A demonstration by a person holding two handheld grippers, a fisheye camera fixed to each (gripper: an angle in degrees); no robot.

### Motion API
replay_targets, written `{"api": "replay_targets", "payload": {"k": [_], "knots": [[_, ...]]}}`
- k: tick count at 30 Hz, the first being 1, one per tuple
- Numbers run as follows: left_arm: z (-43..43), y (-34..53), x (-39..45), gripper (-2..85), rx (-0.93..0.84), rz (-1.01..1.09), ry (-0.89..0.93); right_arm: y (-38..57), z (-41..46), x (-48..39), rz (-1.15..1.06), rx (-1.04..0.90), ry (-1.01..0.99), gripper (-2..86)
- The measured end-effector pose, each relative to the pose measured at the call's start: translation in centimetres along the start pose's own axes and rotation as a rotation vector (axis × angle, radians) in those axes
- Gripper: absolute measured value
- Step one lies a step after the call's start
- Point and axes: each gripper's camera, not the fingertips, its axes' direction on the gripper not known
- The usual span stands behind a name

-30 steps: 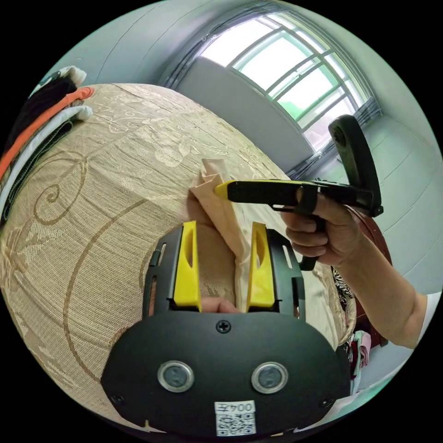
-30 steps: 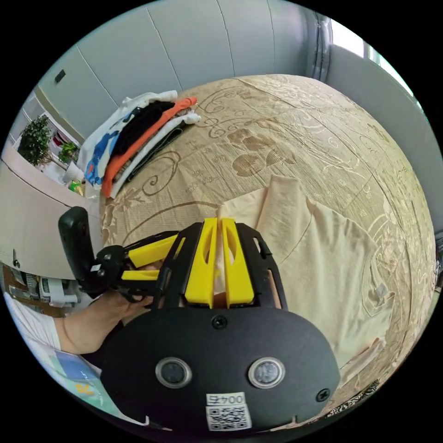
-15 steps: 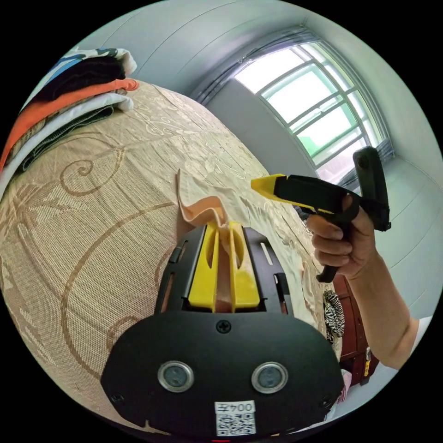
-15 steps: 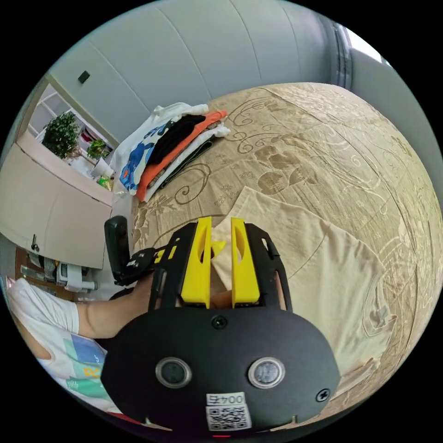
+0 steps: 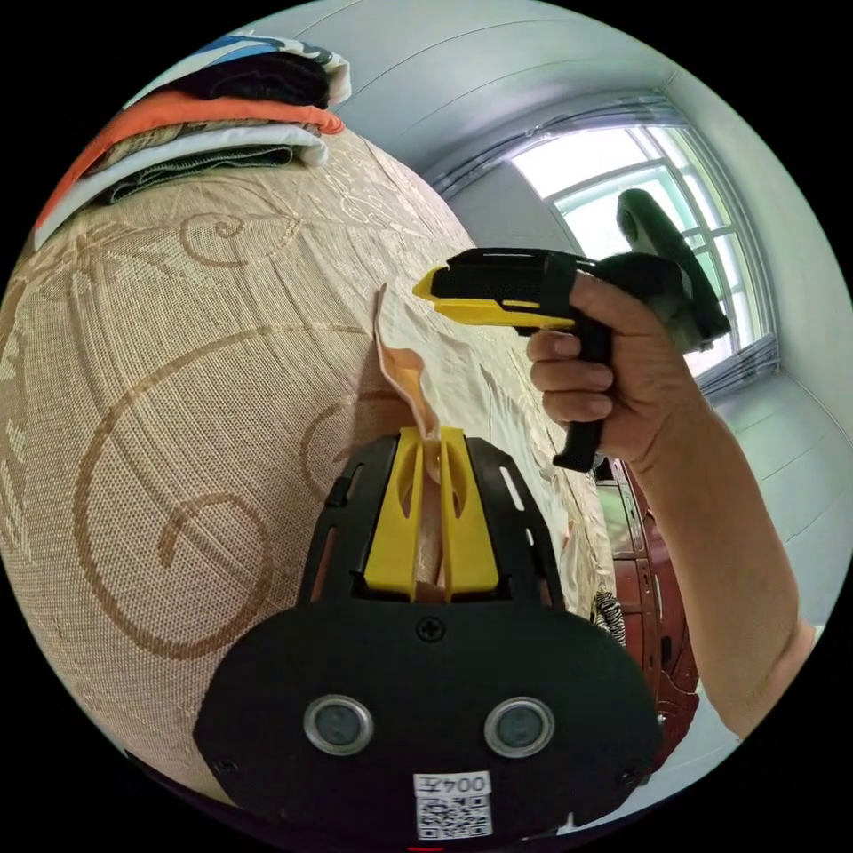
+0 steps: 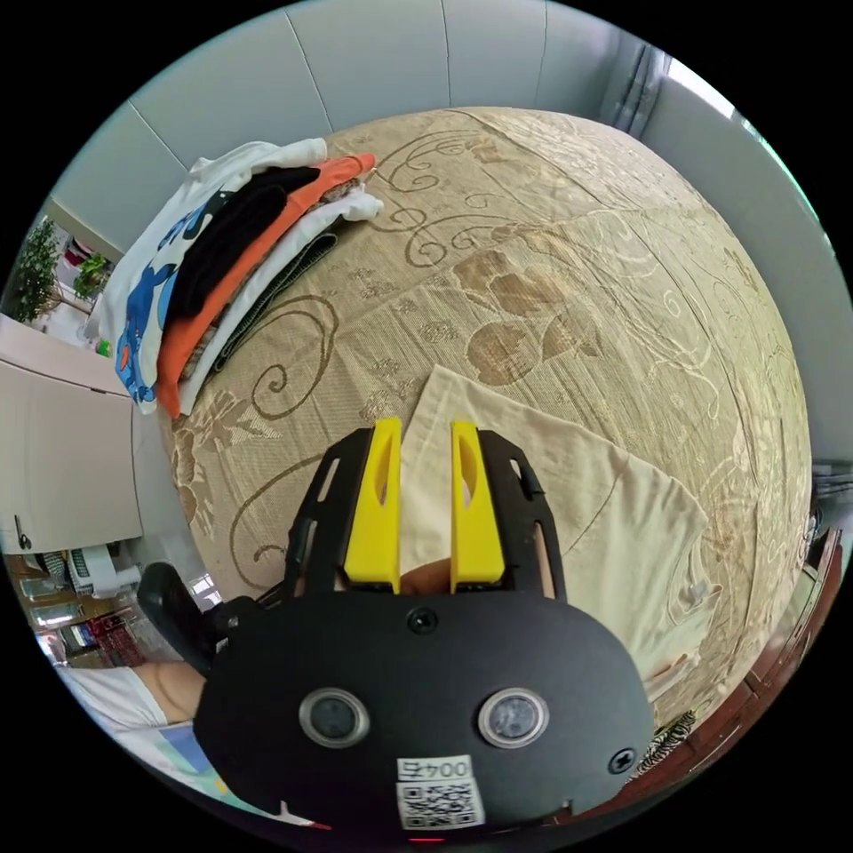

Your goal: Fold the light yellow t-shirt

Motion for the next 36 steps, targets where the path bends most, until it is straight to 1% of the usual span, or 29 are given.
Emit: {"api": "replay_targets", "payload": {"k": [5,7,9,12,15,18,21,23,25,26,28,30,32,36], "knots": [[-0.6,-0.5,3.4,3.6,0.022,0.039,-0.004,-1.5,4.4,-2.6,-0.029,-0.02,0.18,11.4],[-0.8,-0.7,4.6,3.6,0.025,0.048,-0.005,-1.2,7.0,-2.3,-0.011,-0.064,0.255,9.9],[-0.9,-0.9,5.6,3.6,0.028,0.051,0.004,-0.5,8.2,-1.3,0.005,-0.076,0.253,7.4],[-1.4,-1.4,7.7,3.5,0.039,0.056,0.004,1.0,8.8,1.1,0.067,-0.044,0.194,4.3],[-1.9,-1.8,10.0,3.5,0.061,0.072,-0.007,2.9,8.3,3.8,0.095,0.011,0.085,3.9],[-2.6,-1.9,13.8,3.4,0.102,0.134,-0.02,6.0,7.1,7.3,0.14,0.095,-0.035,3.7],[-3.6,-1.4,19.4,3.4,0.167,0.272,-0.045,10.7,6.1,12.1,0.192,0.212,-0.189,3.7],[-4.3,-0.5,24.6,3.4,0.216,0.415,-0.067,14.6,5.7,15.6,0.236,0.312,-0.304,3.8],[-4.6,0.7,28.4,3.4,0.253,0.527,-0.077,20.4,5.4,20.5,0.3,0.459,-0.448,4.0],[-4.5,1.6,30.8,3.4,0.274,0.6,-0.073,22.0,5.5,21.8,0.317,0.493,-0.478,4.0],[-4.0,2.9,34.0,3.3,0.288,0.687,-0.068,28.1,6.4,26.1,0.378,0.606,-0.553,4.0],[-2.9,3.8,36.4,3.2,0.275,0.736,-0.04,32.3,7.8,28.8,0.422,0.652,-0.581,4.0],[-0.8,3.8,38.3,3.1,0.204,0.738,0.038,36.2,10.0,31.2,0.48,0.673,-0.614,4.0],[3.0,3.2,40.3,2.9,0.088,0.742,0.122,43.5,16.3,35.6,0.635,0.69,-0.678,4.2]]}}
